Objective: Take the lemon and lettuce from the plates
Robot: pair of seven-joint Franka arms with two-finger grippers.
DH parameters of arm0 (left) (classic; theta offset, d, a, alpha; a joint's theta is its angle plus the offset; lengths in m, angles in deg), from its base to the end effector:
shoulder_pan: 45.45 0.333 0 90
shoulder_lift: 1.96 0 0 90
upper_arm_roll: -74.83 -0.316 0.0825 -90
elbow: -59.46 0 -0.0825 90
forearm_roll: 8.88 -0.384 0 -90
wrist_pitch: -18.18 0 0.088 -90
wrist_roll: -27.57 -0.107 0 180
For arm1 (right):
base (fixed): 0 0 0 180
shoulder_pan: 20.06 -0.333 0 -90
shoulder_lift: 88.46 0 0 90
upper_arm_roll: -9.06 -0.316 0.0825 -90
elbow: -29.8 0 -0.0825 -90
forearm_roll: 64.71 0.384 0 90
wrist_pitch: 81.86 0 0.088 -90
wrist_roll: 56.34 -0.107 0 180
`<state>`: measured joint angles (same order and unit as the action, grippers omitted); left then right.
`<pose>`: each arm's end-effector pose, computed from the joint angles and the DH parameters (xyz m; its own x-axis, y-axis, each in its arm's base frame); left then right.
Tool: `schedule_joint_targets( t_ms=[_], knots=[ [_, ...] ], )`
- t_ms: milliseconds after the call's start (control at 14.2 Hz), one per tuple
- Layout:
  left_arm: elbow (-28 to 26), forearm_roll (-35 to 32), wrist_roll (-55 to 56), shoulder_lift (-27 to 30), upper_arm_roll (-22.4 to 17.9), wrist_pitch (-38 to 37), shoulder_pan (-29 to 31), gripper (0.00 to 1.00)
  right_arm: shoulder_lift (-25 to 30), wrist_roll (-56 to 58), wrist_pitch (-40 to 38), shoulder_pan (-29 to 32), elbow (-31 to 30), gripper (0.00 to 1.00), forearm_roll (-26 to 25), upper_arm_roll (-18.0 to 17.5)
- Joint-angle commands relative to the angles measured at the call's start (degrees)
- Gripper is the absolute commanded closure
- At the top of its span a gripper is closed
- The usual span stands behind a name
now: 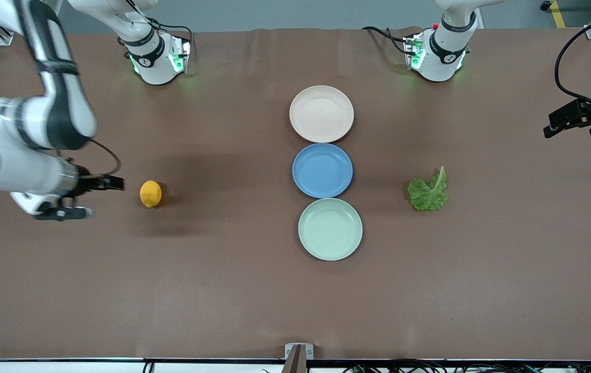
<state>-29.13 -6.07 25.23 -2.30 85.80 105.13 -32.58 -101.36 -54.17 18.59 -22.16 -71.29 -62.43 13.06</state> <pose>0.5508 0.0131 0.6284 0.9994 -0.0103 -0.0323 -0.0086 -0.9986 0.0515 0.5957 -0.0138 0.4175 0.9726 -0.0035 -0.2326 -0.0107 -0.9995 -0.0296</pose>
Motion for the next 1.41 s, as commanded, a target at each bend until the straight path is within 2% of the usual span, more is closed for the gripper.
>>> schedule_joint_targets(
  t_ms=[0, 283, 565, 1060, 1342],
  knots=[
    [2.02, -0.17, 0.23, -1.07, 0.28, -1.35, 0.32, 0.0, 0.33, 0.65, -8.49, 2.18, 7.45, 0.0, -1.13, -0.83],
    [2.02, -0.7, 0.32, -1.15, 0.2, -1.26, 0.23, 0.0, 1.3, 0.64, -16.33, 2.88, 15.63, 0.0, -2.72, -0.83],
    [2.02, -0.7, 0.23, -1.42, 0.28, -1.17, 0.4, 0.0, 0.6, 0.38, -18.28, 3.33, 21.0, 0.0, -3.69, -0.91],
    [2.9, -0.79, 0.14, -2.12, -1.03, -1.09, -1.26, 0.0, 1.39, -2.17, -20.47, 3.06, 21.19, 0.0, -2.72, -0.91],
    [2.99, -0.7, 0.14, -2.03, -7.52, -1.09, -8.28, 0.0, 6.91, -2.08, -18.29, 3.85, 16.11, 0.0, -2.55, -0.91]
  ],
)
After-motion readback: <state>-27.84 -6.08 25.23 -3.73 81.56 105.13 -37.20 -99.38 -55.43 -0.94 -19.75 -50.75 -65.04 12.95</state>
